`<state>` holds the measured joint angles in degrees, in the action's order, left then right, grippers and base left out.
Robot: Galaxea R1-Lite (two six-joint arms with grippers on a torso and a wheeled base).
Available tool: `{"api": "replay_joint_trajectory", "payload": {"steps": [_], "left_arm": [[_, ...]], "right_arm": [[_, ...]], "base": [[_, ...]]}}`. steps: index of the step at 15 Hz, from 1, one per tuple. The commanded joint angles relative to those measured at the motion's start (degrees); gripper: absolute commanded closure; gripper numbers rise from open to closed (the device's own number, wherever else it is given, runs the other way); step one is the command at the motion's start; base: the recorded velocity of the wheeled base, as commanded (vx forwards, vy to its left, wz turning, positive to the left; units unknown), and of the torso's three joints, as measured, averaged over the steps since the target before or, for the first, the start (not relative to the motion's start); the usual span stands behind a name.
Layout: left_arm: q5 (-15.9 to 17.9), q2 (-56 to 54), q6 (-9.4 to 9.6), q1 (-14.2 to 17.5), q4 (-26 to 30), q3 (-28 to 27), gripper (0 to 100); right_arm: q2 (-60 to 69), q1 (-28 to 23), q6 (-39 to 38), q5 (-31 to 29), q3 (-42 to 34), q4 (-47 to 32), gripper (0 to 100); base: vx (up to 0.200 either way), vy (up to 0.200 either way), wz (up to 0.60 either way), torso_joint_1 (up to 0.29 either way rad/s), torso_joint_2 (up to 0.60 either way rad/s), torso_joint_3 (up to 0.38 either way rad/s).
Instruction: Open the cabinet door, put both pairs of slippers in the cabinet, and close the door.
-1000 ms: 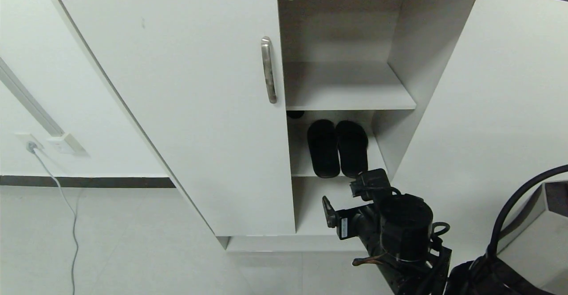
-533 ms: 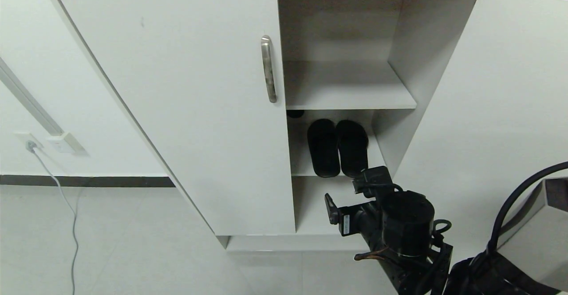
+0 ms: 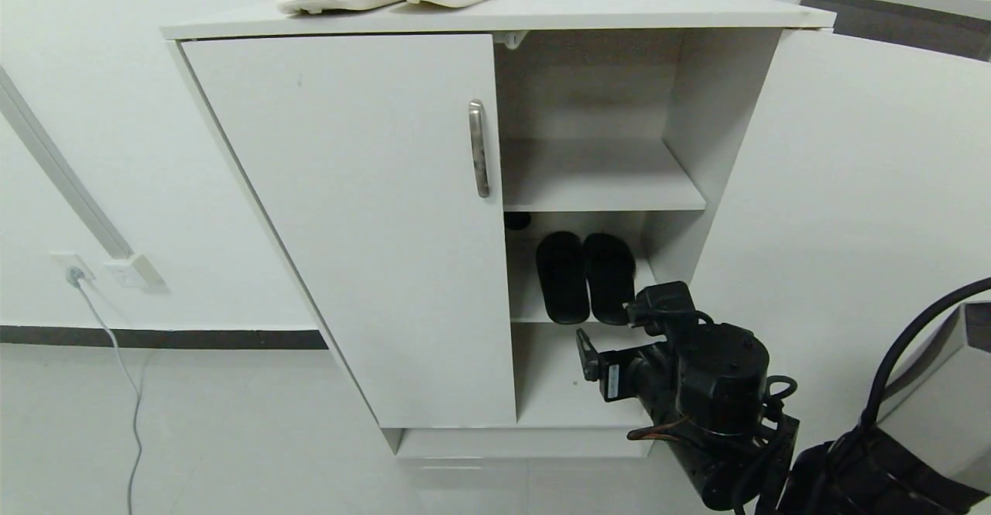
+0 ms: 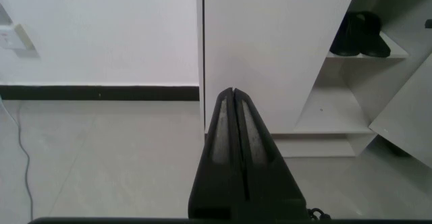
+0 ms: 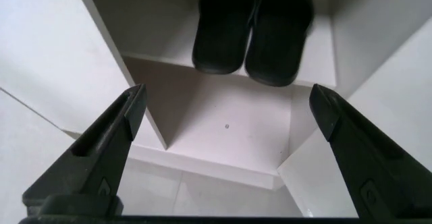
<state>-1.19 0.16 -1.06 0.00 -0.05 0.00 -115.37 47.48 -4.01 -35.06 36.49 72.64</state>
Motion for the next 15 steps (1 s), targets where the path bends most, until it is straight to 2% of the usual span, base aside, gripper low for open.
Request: {"api": "replay_joint_trajectory", "payload": {"steps": [1,5,15], "left_arm": [[-0.04,0.11,0.01,0.00,-0.04,0.00,100],[-0.12,0.02,0.01,0.09,-0.04,0.00,100],[-0.12,0.02,0.01,0.09,-0.04,0.00,100]], "right_arm": [[0.06,-0.11,-0.03,-0.01,-0.10,0.04,0],[0.32,-0.11,-0.03,1.66,-1.24,0.04,0],[0.32,1.12,0.50,3.33,-3.97,2.41,0]], "base": [[0.000,0.000,0.00,0.002,0.00,0.193],[0.000,0.000,0.00,0.001,0.00,0.187],[0.000,0.000,0.00,0.000,0.00,0.005]]}}
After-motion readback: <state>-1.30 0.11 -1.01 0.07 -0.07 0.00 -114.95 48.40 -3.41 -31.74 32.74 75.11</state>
